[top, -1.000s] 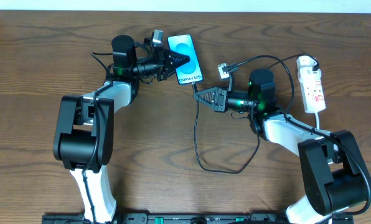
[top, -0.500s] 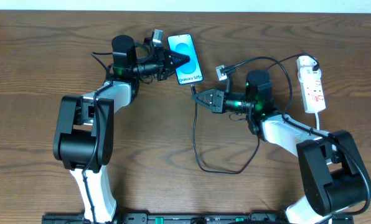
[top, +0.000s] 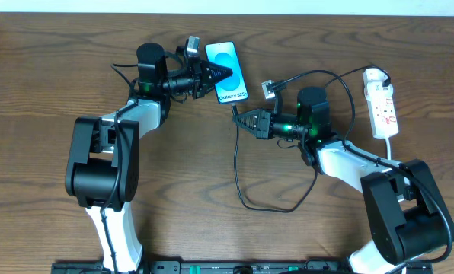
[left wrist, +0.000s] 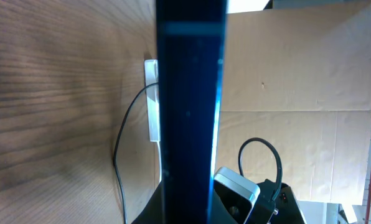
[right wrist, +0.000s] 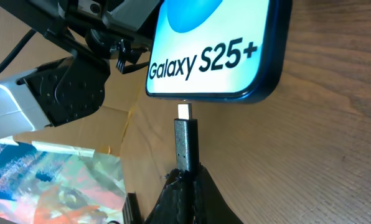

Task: Plug charger to phone and switch on socket
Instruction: 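Align the plug under the phone held by the left gripper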

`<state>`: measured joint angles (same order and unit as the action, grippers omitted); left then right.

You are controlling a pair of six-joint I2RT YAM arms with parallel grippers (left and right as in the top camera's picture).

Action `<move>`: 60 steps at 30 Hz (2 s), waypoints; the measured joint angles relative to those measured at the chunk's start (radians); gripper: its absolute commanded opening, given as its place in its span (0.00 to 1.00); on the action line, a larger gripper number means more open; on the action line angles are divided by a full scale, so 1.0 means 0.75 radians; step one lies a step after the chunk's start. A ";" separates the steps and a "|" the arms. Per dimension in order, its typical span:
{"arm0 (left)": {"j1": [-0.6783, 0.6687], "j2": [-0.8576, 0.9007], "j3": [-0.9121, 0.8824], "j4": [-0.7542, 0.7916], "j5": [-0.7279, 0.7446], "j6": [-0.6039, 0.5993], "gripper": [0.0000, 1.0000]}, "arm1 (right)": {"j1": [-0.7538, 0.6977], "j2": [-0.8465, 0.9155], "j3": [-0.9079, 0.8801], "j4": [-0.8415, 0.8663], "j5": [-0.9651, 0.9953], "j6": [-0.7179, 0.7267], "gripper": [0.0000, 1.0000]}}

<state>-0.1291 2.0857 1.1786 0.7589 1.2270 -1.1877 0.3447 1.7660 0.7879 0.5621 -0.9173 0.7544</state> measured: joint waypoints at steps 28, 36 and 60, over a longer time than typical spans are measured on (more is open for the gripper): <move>0.000 0.000 0.000 0.000 -0.004 0.009 0.07 | 0.000 0.000 0.000 0.004 0.021 0.000 0.01; 0.000 0.000 0.000 0.000 -0.004 0.009 0.07 | -0.008 0.000 0.000 0.009 0.016 0.001 0.01; -0.005 0.000 0.000 0.003 0.006 0.056 0.07 | -0.009 0.000 0.000 0.014 0.017 0.021 0.01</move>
<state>-0.1326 2.0857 1.1786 0.7612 1.2316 -1.1454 0.3378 1.7660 0.7879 0.5724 -0.9047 0.7704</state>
